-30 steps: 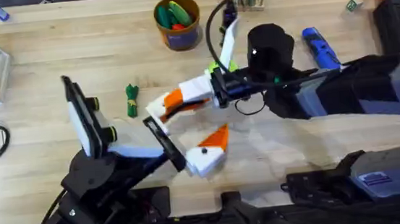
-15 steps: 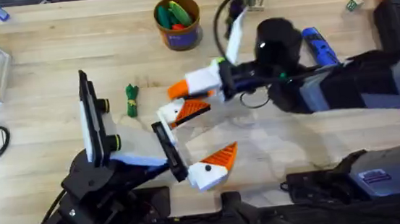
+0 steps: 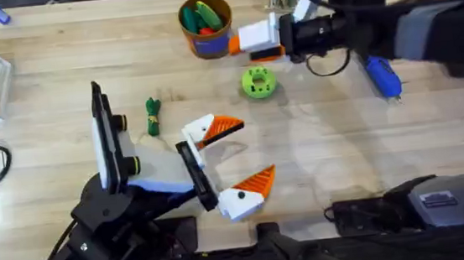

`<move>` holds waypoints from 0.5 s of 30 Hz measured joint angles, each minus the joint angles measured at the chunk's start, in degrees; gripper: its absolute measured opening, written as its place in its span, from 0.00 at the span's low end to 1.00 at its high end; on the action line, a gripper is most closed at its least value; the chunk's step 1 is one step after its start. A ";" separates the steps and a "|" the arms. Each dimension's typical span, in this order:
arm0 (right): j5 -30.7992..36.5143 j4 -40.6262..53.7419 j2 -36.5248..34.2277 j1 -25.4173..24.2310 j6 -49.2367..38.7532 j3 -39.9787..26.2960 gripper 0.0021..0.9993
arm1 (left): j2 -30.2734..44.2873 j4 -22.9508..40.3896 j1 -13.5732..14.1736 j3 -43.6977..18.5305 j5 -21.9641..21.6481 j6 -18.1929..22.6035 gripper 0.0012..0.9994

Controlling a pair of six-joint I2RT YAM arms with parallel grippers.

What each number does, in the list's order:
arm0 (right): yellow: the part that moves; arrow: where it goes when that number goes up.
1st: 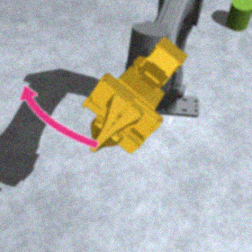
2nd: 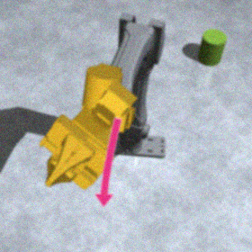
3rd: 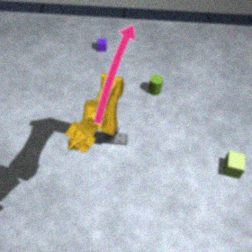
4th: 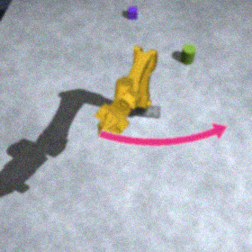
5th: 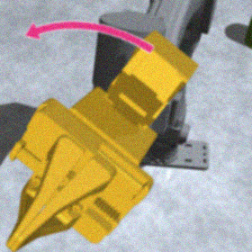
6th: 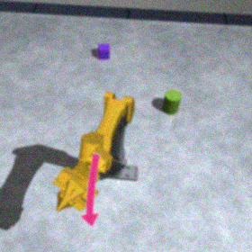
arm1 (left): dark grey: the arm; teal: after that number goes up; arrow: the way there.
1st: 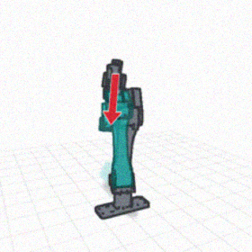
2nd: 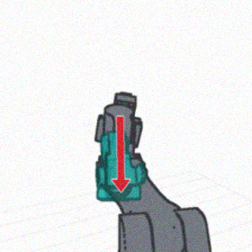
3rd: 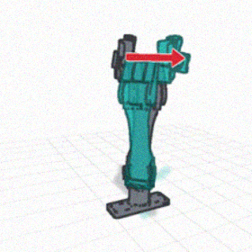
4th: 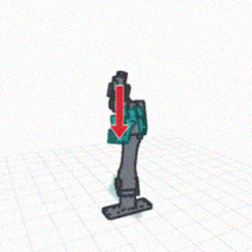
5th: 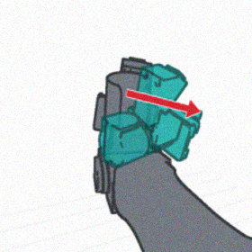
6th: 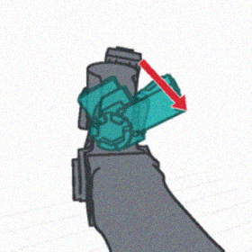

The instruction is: Pick up the gripper from the table and insert it into the empty holder that is missing its gripper. Then pick up a screw, insert it into the mounting hole, and use the screwdriver to tighten it. Finally, clean up the table by picking up the vegetable and placing it into the bucket.

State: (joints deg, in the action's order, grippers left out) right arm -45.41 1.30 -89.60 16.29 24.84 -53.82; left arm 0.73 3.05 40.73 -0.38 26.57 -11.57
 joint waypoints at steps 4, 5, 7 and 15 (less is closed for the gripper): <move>12.58 15.67 3.37 2.23 -10.79 -3.40 0.96 | 0.00 0.00 0.00 0.00 0.00 0.00 0.99; 15.50 17.66 3.70 3.19 -12.68 -3.62 0.96 | 0.00 0.00 0.00 0.00 0.00 0.01 0.99; 22.10 21.11 3.46 6.01 -15.76 -3.79 0.96 | 0.00 0.00 0.00 0.00 0.00 0.00 0.99; 40.64 21.71 -2.58 15.35 -20.32 -3.79 0.97 | 0.00 0.00 0.00 0.00 0.00 0.02 0.99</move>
State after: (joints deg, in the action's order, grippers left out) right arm -4.77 23.01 -92.17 31.64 4.53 -57.60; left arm 0.73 3.05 40.73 -0.38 26.57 -11.55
